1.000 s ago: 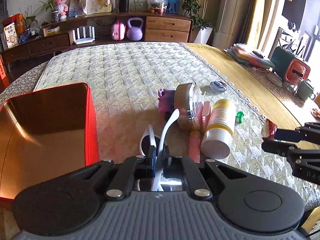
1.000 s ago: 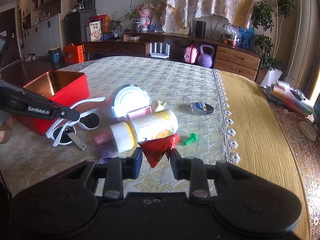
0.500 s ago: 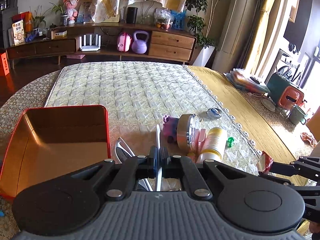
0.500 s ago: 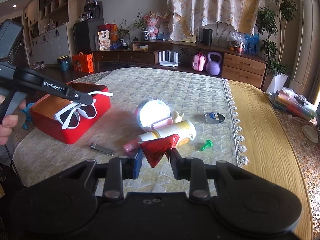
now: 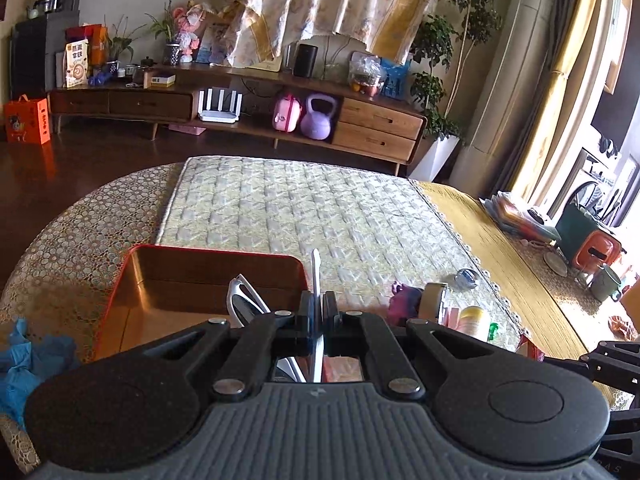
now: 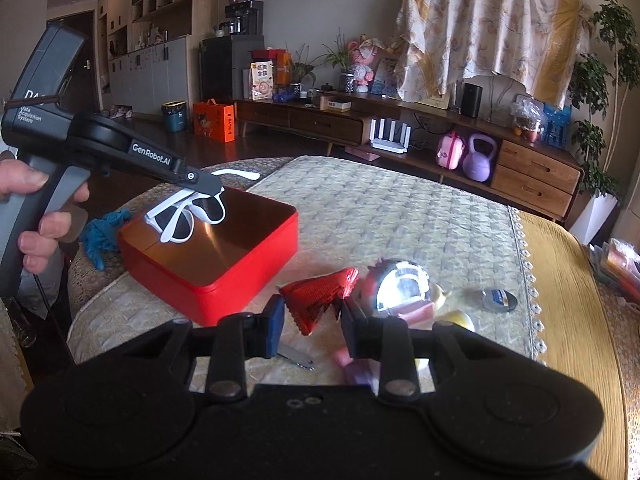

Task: Organize rigid objects
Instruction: 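Carry the sunglasses with the left tool while the right tool carries the red packet to the tin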

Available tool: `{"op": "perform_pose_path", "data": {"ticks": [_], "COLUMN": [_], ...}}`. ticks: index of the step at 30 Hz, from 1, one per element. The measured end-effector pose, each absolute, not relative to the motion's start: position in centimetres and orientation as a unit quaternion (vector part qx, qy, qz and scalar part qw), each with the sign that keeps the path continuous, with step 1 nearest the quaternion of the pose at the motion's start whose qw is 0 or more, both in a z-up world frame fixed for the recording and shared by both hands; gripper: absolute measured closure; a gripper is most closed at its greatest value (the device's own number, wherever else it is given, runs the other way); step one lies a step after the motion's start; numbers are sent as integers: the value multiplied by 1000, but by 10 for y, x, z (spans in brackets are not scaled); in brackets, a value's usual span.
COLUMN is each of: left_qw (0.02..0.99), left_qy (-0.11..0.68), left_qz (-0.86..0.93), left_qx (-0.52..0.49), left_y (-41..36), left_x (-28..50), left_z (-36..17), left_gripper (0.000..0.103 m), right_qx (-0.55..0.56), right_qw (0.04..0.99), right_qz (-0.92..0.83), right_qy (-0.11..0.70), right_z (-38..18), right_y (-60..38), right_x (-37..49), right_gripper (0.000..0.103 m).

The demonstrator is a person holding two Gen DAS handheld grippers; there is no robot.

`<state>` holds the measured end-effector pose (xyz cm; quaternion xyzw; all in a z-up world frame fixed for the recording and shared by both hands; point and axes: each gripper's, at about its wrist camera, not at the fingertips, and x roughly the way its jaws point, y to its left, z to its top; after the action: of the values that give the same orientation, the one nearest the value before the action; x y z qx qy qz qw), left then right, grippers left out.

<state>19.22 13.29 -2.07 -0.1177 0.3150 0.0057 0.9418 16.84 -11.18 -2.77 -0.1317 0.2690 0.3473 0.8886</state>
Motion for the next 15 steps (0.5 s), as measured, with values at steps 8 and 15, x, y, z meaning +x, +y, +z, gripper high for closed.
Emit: {"op": "perform_pose_path", "data": {"ticks": [8, 15], "left_qw": [940, 940], "left_qy": [307, 305], "left_qz": [18, 14], "left_qx": [-148, -153], "left_y": [181, 211], "left_x": [199, 215], "left_z": [-30, -46], "left_gripper": [99, 99], "right_qx": [-152, -167], "right_qw": [872, 855], "right_qz": [375, 390], "right_qy": [277, 299], "right_z": [-27, -43], "right_y": [-45, 12], "right_x": [180, 207], "right_gripper": [73, 73]}}
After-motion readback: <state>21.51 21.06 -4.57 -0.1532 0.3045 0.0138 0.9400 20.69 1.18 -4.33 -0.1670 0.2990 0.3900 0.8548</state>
